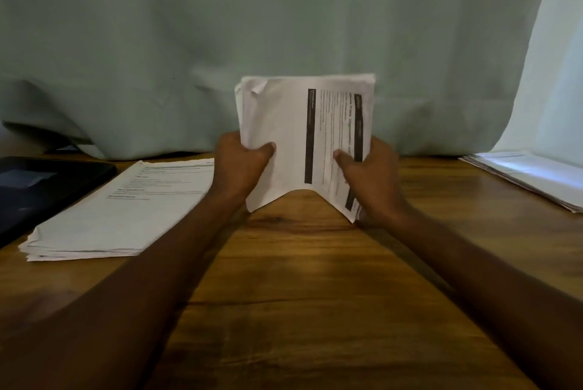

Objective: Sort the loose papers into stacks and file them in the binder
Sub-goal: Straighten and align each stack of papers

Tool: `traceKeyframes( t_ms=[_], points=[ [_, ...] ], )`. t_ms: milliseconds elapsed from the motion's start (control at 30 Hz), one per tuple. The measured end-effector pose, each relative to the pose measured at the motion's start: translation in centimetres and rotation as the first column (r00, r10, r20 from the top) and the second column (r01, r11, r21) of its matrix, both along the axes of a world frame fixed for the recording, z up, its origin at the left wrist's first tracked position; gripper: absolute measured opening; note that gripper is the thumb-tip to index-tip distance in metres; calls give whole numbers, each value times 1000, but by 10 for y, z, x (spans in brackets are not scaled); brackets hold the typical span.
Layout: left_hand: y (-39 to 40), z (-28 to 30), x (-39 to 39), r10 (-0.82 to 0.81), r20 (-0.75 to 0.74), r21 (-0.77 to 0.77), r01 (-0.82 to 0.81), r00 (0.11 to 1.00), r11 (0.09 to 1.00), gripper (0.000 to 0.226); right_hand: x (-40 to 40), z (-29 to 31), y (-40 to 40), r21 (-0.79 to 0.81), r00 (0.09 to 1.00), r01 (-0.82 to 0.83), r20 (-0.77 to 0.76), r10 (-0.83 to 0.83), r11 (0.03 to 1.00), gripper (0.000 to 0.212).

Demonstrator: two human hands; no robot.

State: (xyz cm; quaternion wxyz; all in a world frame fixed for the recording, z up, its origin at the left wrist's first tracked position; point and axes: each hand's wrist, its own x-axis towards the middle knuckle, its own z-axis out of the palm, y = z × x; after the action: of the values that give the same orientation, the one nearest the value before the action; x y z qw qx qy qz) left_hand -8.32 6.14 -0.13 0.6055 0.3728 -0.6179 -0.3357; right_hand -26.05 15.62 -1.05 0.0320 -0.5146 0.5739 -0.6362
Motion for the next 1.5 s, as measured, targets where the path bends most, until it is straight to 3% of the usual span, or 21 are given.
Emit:
traceKeyframes(
  t_ms=[67, 200, 267, 333, 400, 467, 567, 633, 767, 867, 967, 1067, 1167, 1233, 1300, 1400, 1500],
  points=[
    [2, -3, -3, 73, 35, 5, -73, 997, 997, 46, 1, -5, -2, 94, 998, 50, -31, -47, 994, 41],
    [4, 4, -1, 103, -31, -7, -104, 994, 995, 52, -4, -2, 0, 16, 998, 67, 15, -67, 998, 40],
    [3, 3, 0, 98, -4, 17, -98, 995, 995, 55, -7, -4, -2, 62, 999, 44, 12, -45, 997, 39],
    [3, -1, 0, 105, 47, 43, -107, 993, 993, 56, -9, -10, -5, 172, 994, -15, 111, -5, 985, 39],
    [4, -4, 1, 101, 34, 30, -102, 994, 994, 53, -12, -14, -8, 180, 977, -28, 213, -11, 983, 41],
    [3, -4, 3, 111, 26, 25, -112, 993, 993, 54, -16, -15, -10, 144, 973, -11, 229, -23, 989, 43],
    [1, -10, 0, 118, 87, 107, -127, 989, 986, 59, -19, -18, -12, 230, 974, -41, 227, -13, 972, 43],
    [3, -12, -2, 95, 96, 134, -107, 991, 985, 60, -20, -20, -13, 243, 955, -78, 296, 3, 967, 39],
    [6, 3, 4, 61, 53, 49, -64, 997, 997, 61, -27, -5, -10, 111, 887, -110, 459, 48, 988, 35],
    [4, 20, 20, -168, -133, 32, 174, 977, 984, 44, -50, 13, -1, 83, 854, -181, 508, 115, 980, 42],
    [-2, 31, 45, -509, -382, 68, 573, 771, 817, 32, -72, 23, 6, 201, 850, -342, 483, 211, 918, 51],
    [-9, 33, 71, -652, -526, 61, 790, 546, 611, 69, -84, 26, 11, 300, 824, -472, 483, 295, 829, 49],
    [-15, 27, 79, -638, -586, 99, 826, 499, 555, 90, -91, 30, 16, 399, 763, -619, 512, 395, 677, 50],
    [-19, 24, 79, -652, -542, 199, 835, 530, 513, 100, -93, 32, 18, 489, 733, -675, 527, 430, 552, 56],
    [-24, 22, 77, -721, -453, 327, 850, 524, 413, 108, -91, 31, 21, 568, 732, -681, 521, 439, 462, 52],
    [-22, 20, 69, -796, -290, 503, 792, 531, 345, 91, -89, 29, 23, 669, 761, -638, 473, 444, 381, 54],
    [-10, 17, 55, -894, -95, 585, 751, 438, 305, 75, -89, 26, 25, 731, 753, -616, 437, 493, 293, 57]
  ],
)
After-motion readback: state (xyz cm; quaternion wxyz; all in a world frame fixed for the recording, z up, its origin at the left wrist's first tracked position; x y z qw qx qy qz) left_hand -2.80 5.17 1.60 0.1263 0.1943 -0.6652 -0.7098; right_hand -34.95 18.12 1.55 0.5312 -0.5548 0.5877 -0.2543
